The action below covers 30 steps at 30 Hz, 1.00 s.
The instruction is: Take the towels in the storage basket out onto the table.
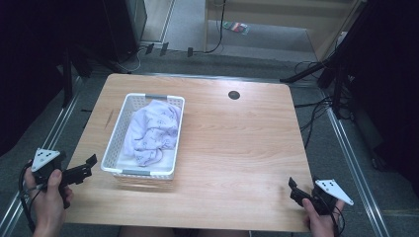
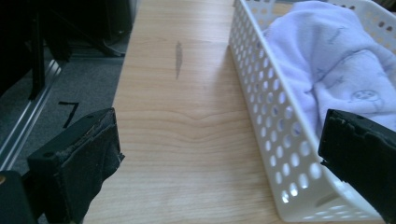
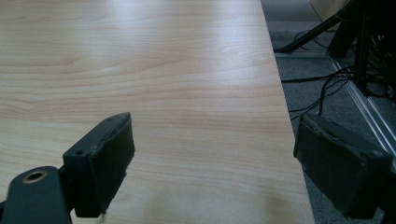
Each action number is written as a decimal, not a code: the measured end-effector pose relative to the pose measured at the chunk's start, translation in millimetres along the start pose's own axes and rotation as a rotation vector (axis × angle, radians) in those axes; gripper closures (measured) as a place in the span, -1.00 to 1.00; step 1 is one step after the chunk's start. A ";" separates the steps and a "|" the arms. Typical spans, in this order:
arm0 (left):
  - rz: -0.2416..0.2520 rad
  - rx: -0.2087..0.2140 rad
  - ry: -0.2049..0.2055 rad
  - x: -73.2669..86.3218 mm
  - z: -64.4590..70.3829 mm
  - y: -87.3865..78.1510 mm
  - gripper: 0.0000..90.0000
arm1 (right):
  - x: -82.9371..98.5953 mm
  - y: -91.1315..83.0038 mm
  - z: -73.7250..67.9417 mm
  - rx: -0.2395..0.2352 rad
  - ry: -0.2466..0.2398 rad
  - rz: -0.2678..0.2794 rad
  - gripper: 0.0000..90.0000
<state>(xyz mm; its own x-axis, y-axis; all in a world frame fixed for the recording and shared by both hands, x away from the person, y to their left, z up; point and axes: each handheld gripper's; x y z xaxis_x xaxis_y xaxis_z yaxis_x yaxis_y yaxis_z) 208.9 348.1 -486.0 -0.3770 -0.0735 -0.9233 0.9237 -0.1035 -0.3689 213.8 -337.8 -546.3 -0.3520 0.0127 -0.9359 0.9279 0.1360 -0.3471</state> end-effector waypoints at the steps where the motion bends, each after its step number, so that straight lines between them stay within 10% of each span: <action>1: -0.016 0.002 0.014 -4.1 2.8 1.6 -1.00 | 0.0 0.0 0.1 0.000 -0.001 0.000 -0.72; 30: -0.255 0.126 0.203 -69.6 77.9 59.5 -1.00 | 0.0 -0.1 0.3 -0.001 0.001 0.001 -0.72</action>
<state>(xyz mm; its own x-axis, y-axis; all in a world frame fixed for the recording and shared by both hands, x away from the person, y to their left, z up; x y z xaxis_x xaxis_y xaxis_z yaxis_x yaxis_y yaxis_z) 284.8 269.8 -435.3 -0.5618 0.1683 -0.8100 0.7809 -0.2156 -0.5863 213.7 -338.1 -546.4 -0.3511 0.0135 -0.9363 0.9282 0.1368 -0.3461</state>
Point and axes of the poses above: each handheld gripper's, and its own axes: y roughly forward along the jaws, x roughly out of its underside, z roughly to its right, and after that the axes turned 9 degrees about z, right-handed
